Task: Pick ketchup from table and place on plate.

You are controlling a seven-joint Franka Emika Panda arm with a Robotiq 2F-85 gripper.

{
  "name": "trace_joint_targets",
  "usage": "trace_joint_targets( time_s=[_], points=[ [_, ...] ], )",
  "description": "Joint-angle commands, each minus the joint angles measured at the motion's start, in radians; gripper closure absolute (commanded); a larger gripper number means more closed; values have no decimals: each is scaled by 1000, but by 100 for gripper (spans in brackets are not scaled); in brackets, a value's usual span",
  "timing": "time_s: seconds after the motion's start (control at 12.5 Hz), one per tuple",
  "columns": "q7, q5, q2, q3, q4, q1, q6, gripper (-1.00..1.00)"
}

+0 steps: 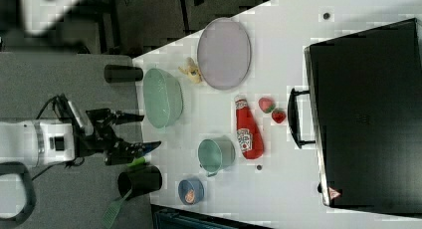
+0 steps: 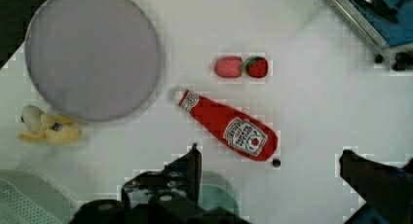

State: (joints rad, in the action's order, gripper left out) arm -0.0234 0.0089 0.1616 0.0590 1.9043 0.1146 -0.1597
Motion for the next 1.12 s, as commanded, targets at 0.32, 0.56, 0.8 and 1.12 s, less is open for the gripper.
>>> trace_joint_targets(
  time_s=[0.32, 0.56, 0.8, 1.12],
  points=[
    [-406, 1, -151, 40, 151, -7, -161, -100],
    [-641, 1, -199, 40, 238, -10, -279, -100],
    [-770, 1, -240, 40, 331, -13, -431, -100],
    [-838, 1, -292, 40, 439, -21, -629, -100]
  ],
)
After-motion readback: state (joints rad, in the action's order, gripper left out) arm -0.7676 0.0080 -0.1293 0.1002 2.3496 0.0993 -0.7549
